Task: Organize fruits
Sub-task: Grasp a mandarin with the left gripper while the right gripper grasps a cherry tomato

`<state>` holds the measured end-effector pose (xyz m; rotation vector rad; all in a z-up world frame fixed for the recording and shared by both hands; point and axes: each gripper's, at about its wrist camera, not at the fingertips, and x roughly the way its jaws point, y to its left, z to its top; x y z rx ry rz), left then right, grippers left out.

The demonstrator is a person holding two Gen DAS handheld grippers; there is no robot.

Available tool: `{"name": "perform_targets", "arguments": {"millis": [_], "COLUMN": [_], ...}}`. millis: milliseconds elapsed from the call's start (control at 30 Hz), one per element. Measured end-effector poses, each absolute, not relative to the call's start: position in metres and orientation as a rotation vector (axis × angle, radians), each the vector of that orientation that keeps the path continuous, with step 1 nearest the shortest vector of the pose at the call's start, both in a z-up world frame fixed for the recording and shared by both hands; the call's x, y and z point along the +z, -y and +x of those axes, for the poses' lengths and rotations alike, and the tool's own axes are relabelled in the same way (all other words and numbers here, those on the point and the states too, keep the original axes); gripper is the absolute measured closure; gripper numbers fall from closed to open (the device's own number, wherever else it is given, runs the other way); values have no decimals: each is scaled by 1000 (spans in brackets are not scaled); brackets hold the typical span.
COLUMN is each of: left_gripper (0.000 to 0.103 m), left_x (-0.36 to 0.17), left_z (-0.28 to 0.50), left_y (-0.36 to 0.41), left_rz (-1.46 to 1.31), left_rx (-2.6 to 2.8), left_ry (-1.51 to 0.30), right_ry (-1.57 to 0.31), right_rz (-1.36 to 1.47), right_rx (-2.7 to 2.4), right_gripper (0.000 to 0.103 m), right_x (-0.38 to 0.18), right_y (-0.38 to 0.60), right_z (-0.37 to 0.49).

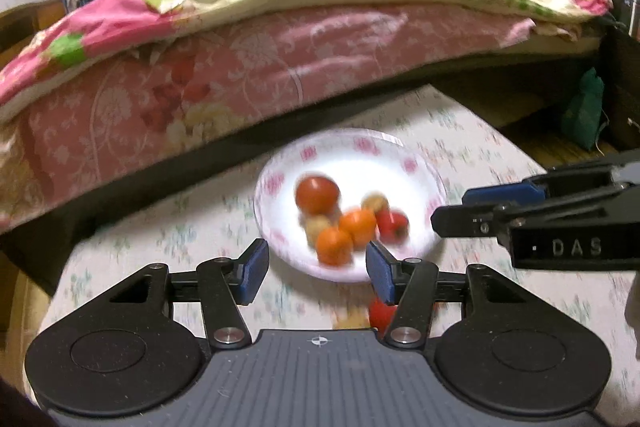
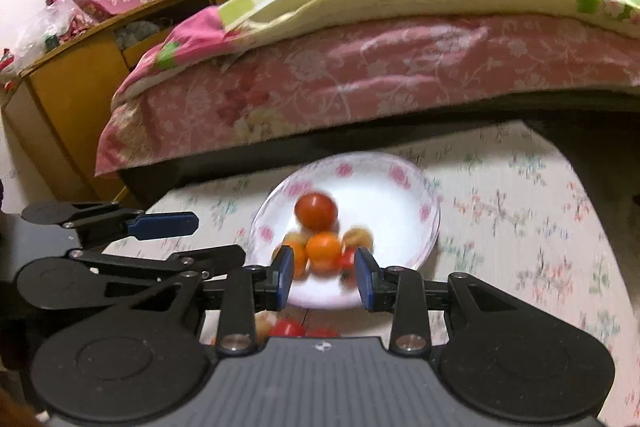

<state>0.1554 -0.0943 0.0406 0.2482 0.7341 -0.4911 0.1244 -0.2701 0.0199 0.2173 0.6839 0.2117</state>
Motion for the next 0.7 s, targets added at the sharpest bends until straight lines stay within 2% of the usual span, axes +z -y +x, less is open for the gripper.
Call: {"name": "perform_targets", "arguments": {"millis": [400,700], "left_gripper": [39,39], "left_x": [21,5], "left_z": [110,115], "left_y": [78,77], "left_rz": [241,212], "left_rx": [-537,-560], "left_ry": [-828,-858], "right_ry": [-795,-834], "right_rz": [108,7], "right_rx": [248,298], "right_gripper": [71,71], "right_x": [6,-25], "right_y": [243,238], "right_z": [86,109]}}
